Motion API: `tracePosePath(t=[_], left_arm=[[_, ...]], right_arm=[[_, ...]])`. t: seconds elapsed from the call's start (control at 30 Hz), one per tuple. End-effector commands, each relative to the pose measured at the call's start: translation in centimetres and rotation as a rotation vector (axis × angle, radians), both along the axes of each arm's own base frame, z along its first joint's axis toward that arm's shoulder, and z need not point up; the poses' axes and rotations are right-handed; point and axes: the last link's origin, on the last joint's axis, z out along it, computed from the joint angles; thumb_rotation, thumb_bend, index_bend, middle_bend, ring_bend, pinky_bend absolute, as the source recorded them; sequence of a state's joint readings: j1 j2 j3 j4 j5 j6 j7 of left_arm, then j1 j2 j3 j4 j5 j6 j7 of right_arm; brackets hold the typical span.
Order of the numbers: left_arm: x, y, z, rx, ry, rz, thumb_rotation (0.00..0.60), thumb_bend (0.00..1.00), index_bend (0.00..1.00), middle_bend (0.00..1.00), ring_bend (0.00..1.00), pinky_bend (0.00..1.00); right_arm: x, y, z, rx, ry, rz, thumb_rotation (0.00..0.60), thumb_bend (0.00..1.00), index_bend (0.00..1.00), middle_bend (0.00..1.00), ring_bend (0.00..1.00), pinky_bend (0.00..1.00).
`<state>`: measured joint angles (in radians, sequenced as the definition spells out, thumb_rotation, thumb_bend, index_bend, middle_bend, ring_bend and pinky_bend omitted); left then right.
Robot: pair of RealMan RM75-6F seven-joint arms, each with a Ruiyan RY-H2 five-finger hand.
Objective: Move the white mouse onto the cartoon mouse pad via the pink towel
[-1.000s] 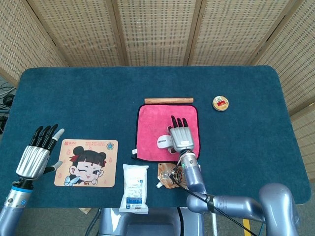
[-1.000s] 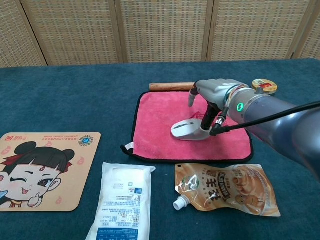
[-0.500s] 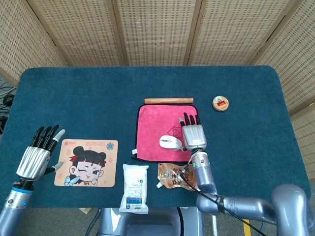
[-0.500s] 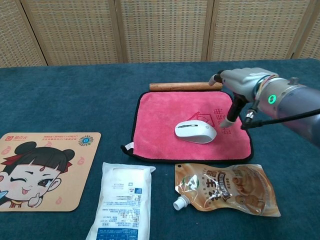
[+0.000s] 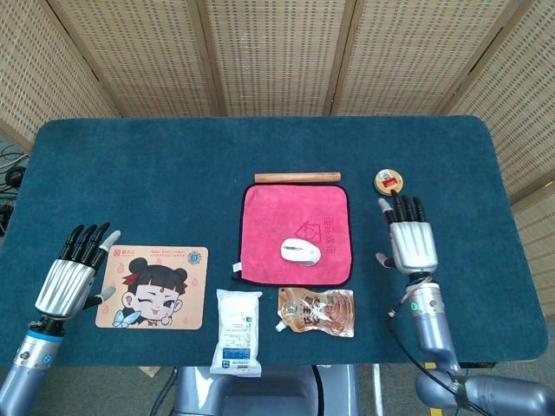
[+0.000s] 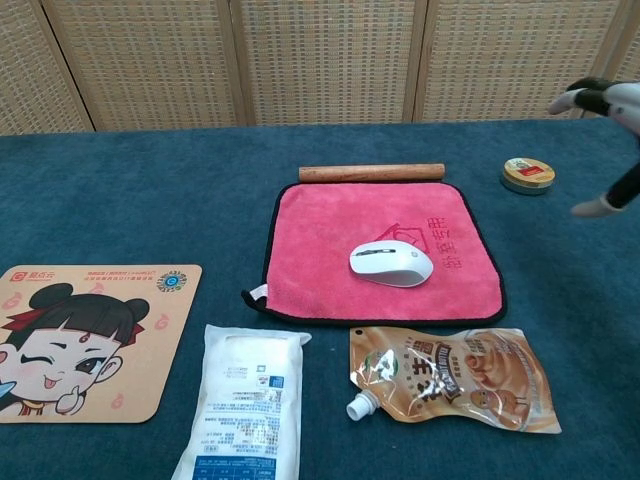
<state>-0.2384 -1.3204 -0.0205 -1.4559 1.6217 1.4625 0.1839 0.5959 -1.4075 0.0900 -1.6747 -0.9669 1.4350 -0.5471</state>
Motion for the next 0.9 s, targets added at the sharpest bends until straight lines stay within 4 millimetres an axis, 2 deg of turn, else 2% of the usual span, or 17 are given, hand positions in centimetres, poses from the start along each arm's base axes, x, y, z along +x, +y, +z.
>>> tracePosePath(t=[0.03,0.2,0.4,0.5,0.73,0.9], left_arm=[[0.0,0.0,-0.1,0.001,0.003,0.002,0.6,0.03,0.0,0.0,0.0,0.0],[0.1,0.1,-0.4,0.005,0.011,0.003,0.6,0.03,0.0,0.0,0.0,0.0],[0.3,0.0,-0.4,0.007,0.007,0.001,0.6,0.03,0.0,0.0,0.0,0.0],[0.4,0.0,-0.6,0.005,0.001,0.0,0.6,0.03,0.0,0.0,0.0,0.0],[0.9,0.1,-1.0,-0.012,-0.023,0.002,0.6,0.03,0.0,0.0,0.0,0.0],[2.6,1.3,-0.4,0.004,-0.021,-0.025,0.6,0.03,0.0,0.0,0.0,0.0]], right_arm=[[-3.5,2.4,2.2,-0.064,0.019,-0.027,0.6,0.18,0.1,0.0,0.0,0.0],[-7.6,5.3,4.4,-0.112,-0.015,-0.069,0.6,0.18,0.1,0.0,0.0,0.0],[-9.7,8.0,6.0,-0.162,-0.071,-0.047,0.6,0.18,0.12,0.0,0.0,0.0],[-10.3,9.1,6.3,-0.177,-0.082,-0.039,0.6,0.18,0.12,0.0,0.0,0.0],[-10.2,9.4,7.4,-0.213,-0.12,-0.024,0.6,0.18,0.12,0.0,0.0,0.0],[-10.0,9.6,7.6,-0.209,-0.131,-0.007,0.6,0.18,0.12,0.0,0.0,0.0]])
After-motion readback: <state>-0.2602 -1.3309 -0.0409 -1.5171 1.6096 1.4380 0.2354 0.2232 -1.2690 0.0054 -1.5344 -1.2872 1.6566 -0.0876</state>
